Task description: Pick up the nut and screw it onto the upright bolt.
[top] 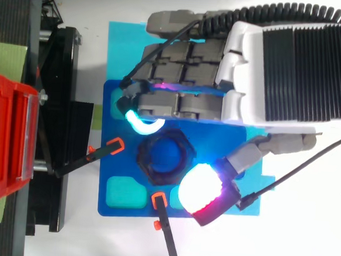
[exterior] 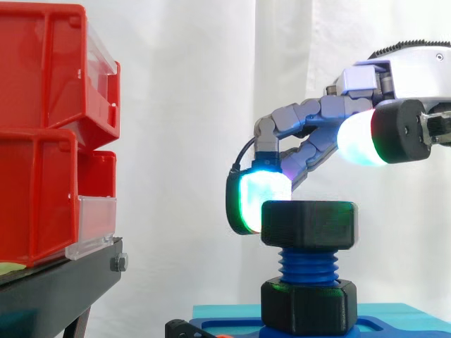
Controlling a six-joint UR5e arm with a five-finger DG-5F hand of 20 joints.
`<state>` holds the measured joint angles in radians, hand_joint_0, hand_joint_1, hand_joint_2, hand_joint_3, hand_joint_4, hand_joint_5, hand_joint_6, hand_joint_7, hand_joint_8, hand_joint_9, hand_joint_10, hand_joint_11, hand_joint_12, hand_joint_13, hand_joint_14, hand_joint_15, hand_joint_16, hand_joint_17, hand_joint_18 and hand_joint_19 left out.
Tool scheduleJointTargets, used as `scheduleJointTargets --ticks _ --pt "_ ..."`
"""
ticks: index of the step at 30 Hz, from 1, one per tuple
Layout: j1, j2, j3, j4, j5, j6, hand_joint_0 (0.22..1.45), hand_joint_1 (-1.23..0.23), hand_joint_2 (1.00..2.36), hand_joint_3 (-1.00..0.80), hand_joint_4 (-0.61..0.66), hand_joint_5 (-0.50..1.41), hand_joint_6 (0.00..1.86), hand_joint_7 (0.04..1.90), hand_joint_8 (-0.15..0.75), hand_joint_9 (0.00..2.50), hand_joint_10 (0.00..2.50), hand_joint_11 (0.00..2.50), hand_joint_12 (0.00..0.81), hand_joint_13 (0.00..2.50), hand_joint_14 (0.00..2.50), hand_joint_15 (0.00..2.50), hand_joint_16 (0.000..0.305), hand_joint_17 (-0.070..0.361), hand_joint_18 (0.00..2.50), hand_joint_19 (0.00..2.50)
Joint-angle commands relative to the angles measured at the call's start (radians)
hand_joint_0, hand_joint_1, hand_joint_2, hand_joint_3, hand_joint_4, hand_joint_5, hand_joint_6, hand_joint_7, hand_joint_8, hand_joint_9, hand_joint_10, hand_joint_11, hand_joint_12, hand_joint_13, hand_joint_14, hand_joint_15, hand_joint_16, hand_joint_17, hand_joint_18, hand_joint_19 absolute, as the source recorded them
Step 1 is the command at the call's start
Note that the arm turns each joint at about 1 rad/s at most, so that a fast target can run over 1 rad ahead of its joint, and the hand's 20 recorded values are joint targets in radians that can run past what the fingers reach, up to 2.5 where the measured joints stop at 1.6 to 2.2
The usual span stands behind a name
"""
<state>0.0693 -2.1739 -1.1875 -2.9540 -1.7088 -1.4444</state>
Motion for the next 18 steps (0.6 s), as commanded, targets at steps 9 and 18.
scheduleJointTargets --ticks 9,18 --pt "-0.036 0.000 0.000 -0.004 -0.037 -0.017 0.51 -0.22 1.00 -0.50 0.15 -0.06 0.64 1.19 0.250 0.74 0.00 0.00 0.235 0.71 0.00 0.00 0.027 0.062 0.45 0.06" --pt "-0.052 0.000 0.014 0.000 -0.065 -0.030 0.51 -0.22 1.00 -0.50 0.20 -0.07 0.50 1.23 0.246 0.75 0.00 0.00 0.236 0.72 0.00 0.00 0.028 0.063 0.45 0.07"
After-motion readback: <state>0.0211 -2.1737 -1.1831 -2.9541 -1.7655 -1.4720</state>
